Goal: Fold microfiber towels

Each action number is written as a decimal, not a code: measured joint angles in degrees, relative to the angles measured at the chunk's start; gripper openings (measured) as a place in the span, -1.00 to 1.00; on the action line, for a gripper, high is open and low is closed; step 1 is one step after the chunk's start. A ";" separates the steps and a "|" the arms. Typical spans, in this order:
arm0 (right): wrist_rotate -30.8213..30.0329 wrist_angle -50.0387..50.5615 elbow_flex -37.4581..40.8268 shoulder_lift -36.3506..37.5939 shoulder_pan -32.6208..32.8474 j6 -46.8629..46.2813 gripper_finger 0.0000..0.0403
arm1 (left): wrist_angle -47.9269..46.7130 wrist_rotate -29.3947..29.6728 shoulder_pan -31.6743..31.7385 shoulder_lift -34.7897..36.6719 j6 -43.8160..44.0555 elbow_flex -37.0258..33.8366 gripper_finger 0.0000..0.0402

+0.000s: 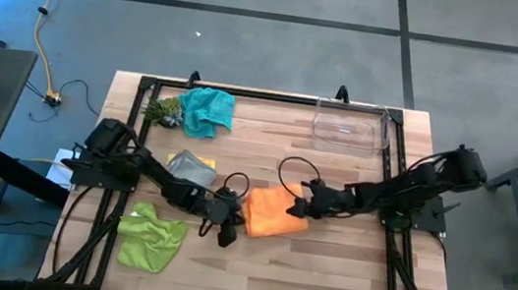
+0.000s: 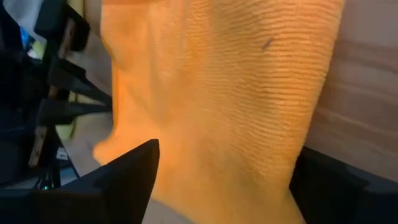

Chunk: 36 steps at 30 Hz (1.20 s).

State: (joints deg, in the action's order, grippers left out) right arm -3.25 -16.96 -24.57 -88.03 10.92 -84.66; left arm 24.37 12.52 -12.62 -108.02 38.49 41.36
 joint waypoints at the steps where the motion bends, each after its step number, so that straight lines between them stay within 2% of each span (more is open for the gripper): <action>1: -0.56 -0.13 -0.33 -0.41 0.02 -0.12 0.54 | -0.11 -0.23 0.02 -0.02 0.21 0.04 -1.00; 5: -1.69 0.12 -0.60 -0.77 -0.23 -1.33 0.37 | -0.09 0.01 -0.15 -0.03 0.36 0.04 -1.00; 8: -2.15 0.97 -0.60 -0.82 -0.33 -2.91 0.15 | -0.16 0.10 -0.13 0.05 0.36 0.04 -1.00; 12: -2.13 1.63 -0.49 -0.85 -0.36 -3.25 -0.29 | -0.44 -0.31 0.31 0.37 0.24 0.03 -1.00; 16: -2.12 0.27 -0.34 -0.76 -0.44 0.42 -0.86 | -2.44 -2.75 1.77 4.04 -3.39 -0.13 -1.00; 17: -2.13 0.14 -0.32 -0.47 -0.44 1.33 -0.92 | -3.49 -3.27 2.31 5.60 -4.21 -0.11 -1.00; 22: -3.28 3.73 -0.32 5.00 -0.68 2.62 -0.97 | -16.29 -6.07 4.70 17.57 -10.89 -0.15 -1.00; 24: -3.67 4.39 -0.32 8.67 -0.76 3.32 -0.98 | -20.36 -6.14 5.37 25.34 -13.64 -0.11 -1.00; 27: -4.60 4.38 -0.43 14.56 -1.14 3.99 -0.99 | -23.45 -2.26 6.05 38.48 -17.81 -0.07 -1.00; 32: -9.84 9.91 -5.87 19.72 -0.91 5.57 -0.99 | -20.75 9.00 6.23 58.05 -23.71 -0.02 -1.00; 36: -11.81 16.28 -15.20 18.55 -0.74 10.54 -1.00 | -12.87 12.37 6.23 69.73 -28.92 0.01 -1.00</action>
State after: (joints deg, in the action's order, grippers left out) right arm -15.05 -0.68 -39.76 -69.48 10.18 -74.12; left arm 11.50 24.89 -6.39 -38.29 9.57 41.38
